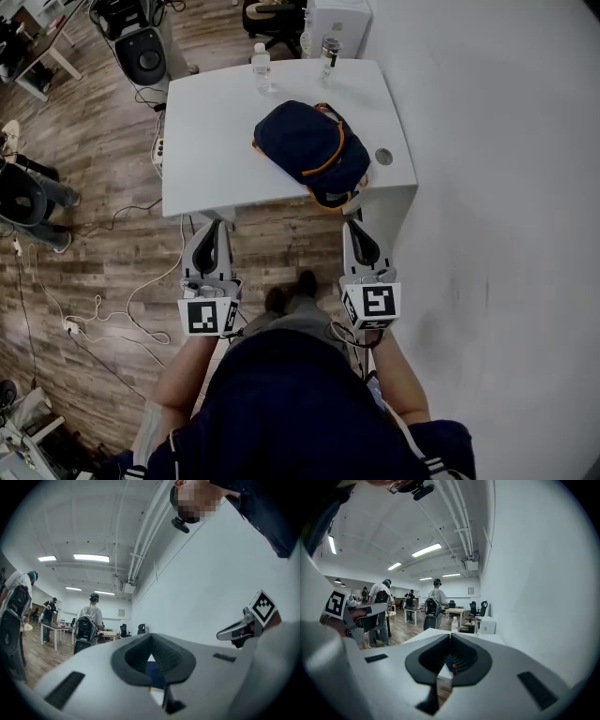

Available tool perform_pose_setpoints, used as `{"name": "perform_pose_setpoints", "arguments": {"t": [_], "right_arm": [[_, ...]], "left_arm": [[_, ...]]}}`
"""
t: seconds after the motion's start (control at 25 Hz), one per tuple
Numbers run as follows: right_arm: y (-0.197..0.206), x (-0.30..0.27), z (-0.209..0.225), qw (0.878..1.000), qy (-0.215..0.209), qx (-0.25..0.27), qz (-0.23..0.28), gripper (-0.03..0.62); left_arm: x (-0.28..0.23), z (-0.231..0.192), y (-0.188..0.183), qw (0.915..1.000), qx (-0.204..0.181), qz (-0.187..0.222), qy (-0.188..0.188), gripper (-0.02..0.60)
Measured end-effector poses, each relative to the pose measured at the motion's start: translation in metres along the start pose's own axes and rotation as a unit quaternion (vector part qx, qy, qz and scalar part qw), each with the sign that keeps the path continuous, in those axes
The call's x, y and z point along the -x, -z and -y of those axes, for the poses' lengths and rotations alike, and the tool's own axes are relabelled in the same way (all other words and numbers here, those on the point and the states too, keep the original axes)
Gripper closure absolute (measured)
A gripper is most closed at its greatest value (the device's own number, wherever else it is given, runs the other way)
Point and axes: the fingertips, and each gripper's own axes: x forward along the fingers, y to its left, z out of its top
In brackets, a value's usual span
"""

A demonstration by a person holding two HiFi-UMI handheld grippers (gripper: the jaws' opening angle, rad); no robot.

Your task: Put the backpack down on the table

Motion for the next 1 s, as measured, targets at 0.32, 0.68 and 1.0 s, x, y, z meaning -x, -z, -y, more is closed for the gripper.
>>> {"name": "perform_pose_setpoints", "arguments": {"t": [0.32, 0.68, 1.0], "right_arm": [[0.0022, 0.0012, 0.0006, 1.000, 0.010, 0.023, 0.000, 0.597], [0.0037, 0.0005, 0.0020, 0.999, 0.005, 0.036, -0.004, 0.598], [0.0034, -0.0027, 0.0006, 0.999, 0.004, 0.044, -0.010, 0.598]], "left_arm": [[0.0045, 0.0012, 0.0023, 1.0000, -0.002, -0.001, -0.006, 0.578], [0.0048, 0.0043, 0.0044, 1.0000, -0.005, -0.004, -0.007, 0.578], [0.0048, 0.0039, 0.0038, 0.9999, -0.004, -0.006, -0.007, 0.578]]}}
